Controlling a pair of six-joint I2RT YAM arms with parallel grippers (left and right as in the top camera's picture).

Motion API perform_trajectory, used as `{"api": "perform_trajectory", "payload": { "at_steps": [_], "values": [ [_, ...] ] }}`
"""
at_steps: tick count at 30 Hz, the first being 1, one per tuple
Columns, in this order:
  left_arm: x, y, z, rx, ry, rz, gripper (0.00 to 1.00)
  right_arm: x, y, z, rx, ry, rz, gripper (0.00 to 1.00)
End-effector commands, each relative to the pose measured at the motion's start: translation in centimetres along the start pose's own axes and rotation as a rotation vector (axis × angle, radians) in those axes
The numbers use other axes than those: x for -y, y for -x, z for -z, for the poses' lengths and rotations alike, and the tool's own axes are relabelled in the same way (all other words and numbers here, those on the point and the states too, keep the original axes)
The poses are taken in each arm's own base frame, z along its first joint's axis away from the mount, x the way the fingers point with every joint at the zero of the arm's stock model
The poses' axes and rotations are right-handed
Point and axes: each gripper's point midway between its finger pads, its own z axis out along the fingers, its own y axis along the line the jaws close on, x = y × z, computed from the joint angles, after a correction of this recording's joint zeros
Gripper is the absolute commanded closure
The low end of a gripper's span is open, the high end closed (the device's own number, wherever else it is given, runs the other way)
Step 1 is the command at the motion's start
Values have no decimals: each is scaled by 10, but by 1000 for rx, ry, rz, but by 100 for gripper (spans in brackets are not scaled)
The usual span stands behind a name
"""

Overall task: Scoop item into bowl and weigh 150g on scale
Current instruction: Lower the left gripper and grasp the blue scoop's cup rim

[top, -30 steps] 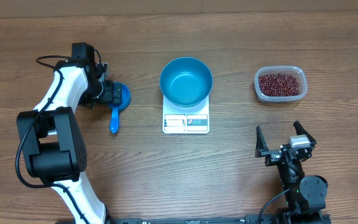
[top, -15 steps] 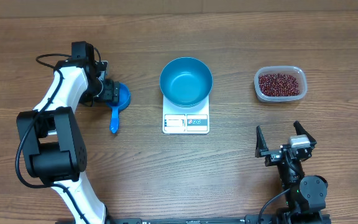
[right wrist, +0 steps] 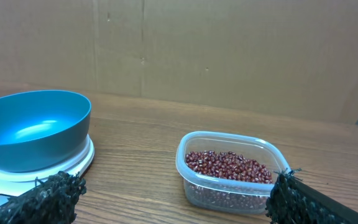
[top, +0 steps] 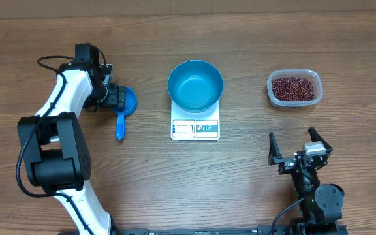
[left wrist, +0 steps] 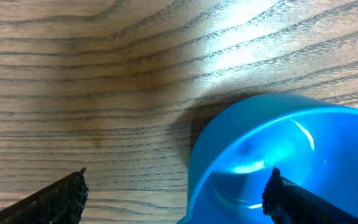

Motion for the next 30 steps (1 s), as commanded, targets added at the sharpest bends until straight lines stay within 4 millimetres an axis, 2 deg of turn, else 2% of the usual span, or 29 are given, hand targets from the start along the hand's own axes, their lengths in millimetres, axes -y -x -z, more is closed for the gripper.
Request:
{"api": "perform_trajectory", "payload": {
  "at_steps": [1, 16, 21, 30],
  "values": [
    [-5, 6, 2, 14, 16, 1, 7, 0, -2, 0, 5, 0, 8, 0],
    [-4, -1, -5, -1, 14, 1, 2, 0, -2, 0, 5, 0, 8, 0],
    [-4, -2, -5, -1, 13, 1, 5, 0, -2, 0, 5, 0, 8, 0],
    [-4, -7, -8, -16, 12, 15, 4, 0, -2, 0, 5, 0, 8, 0]
  ]
}}
